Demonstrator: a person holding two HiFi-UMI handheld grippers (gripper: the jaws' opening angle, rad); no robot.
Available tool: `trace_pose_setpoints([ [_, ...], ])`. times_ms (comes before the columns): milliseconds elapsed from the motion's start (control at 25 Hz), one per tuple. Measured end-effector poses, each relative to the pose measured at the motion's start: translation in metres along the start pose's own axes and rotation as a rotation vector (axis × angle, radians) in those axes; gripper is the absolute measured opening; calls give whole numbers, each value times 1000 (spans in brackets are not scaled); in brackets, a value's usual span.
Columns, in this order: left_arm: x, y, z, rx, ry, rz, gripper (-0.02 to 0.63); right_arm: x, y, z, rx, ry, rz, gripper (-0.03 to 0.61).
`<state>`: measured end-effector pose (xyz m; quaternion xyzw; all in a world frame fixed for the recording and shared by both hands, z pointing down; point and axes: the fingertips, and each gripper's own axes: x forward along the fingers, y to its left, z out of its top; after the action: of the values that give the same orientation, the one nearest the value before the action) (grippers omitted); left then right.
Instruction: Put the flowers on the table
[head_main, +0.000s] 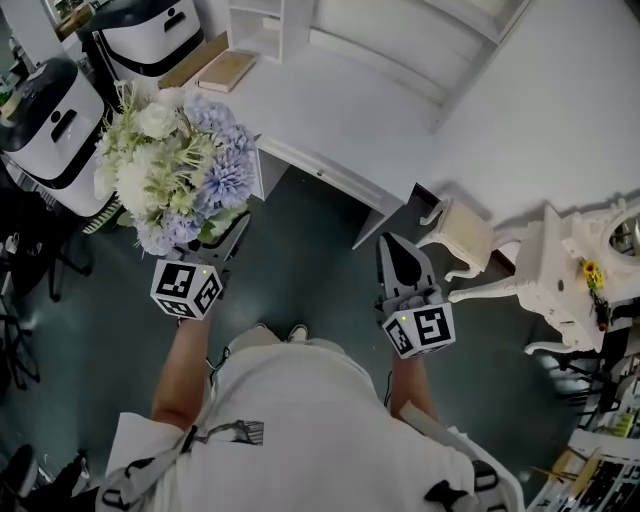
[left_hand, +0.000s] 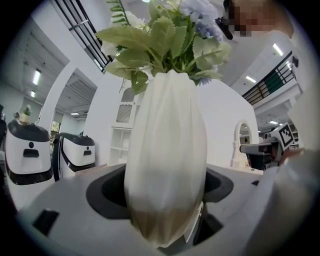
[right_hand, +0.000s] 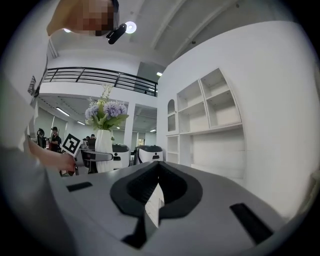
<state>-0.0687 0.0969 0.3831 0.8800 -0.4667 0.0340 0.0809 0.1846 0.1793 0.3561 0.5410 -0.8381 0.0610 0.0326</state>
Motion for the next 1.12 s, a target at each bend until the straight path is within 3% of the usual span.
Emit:
trace_pose_setpoints([
  [320, 7, -2, -2, 3, -5, 20, 390, 12, -7, -15, 3, 24, 43, 9],
  [720, 68, 17, -15, -5, 3, 11, 390, 57, -41, -36, 6, 81, 48, 9],
  [920, 117, 50, -22, -27, 2, -12, 390, 112, -59, -42, -2, 114, 38, 9],
  [1120, 183, 111, -10, -37, 26, -48, 390, 215, -71, -24, -4, 149, 48, 9],
])
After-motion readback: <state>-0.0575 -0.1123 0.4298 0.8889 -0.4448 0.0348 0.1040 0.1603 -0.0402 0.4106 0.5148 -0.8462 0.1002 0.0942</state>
